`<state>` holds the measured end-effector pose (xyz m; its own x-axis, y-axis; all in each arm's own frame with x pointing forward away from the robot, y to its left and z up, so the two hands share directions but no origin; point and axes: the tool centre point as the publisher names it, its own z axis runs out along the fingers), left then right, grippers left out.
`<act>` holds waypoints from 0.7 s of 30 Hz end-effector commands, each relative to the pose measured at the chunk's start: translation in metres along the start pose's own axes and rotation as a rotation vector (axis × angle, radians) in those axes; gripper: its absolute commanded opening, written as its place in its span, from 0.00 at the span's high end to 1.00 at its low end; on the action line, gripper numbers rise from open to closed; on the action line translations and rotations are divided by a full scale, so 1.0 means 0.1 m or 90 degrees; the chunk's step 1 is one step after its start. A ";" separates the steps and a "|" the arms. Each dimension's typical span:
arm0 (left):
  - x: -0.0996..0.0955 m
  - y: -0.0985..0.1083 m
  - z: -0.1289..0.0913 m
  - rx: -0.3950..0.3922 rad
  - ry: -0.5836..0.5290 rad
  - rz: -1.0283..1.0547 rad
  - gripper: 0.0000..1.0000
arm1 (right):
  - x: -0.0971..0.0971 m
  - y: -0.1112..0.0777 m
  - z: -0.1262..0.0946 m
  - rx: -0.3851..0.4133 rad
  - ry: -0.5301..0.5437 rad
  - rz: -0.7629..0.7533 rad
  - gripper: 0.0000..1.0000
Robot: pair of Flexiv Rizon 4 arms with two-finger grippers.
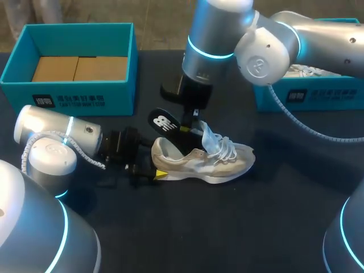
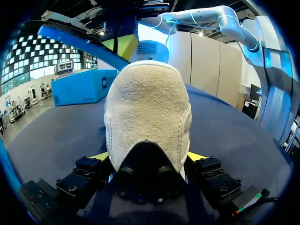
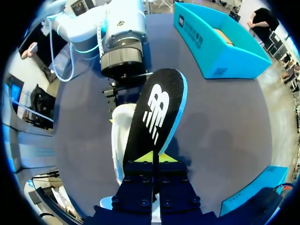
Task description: Take the shoe out of the shoebox, open the shoe tongue, remove and reinsert the insole, then place the shoe into the shoebox
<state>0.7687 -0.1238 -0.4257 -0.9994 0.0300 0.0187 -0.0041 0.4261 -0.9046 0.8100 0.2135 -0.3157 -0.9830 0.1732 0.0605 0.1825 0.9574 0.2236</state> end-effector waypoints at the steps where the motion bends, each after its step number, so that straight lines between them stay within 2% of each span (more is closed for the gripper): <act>1: 0.00 0.02 0.00 0.000 0.000 0.000 1.00 | -0.05 0.06 0.08 -0.003 0.017 -0.003 1.00; 18: 0.00 0.02 0.00 0.000 0.000 0.000 1.00 | -0.03 0.13 0.06 -0.102 0.072 -0.040 1.00; 21: 0.00 0.02 0.00 0.000 0.000 0.000 1.00 | -0.02 0.15 0.04 -0.127 0.088 -0.044 0.84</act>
<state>0.7687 -0.1238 -0.4257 -0.9994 0.0301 0.0187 -0.0041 0.4261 -0.9047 0.8148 0.2332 -0.3139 -0.9848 0.0674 0.1601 0.1252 0.9142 0.3853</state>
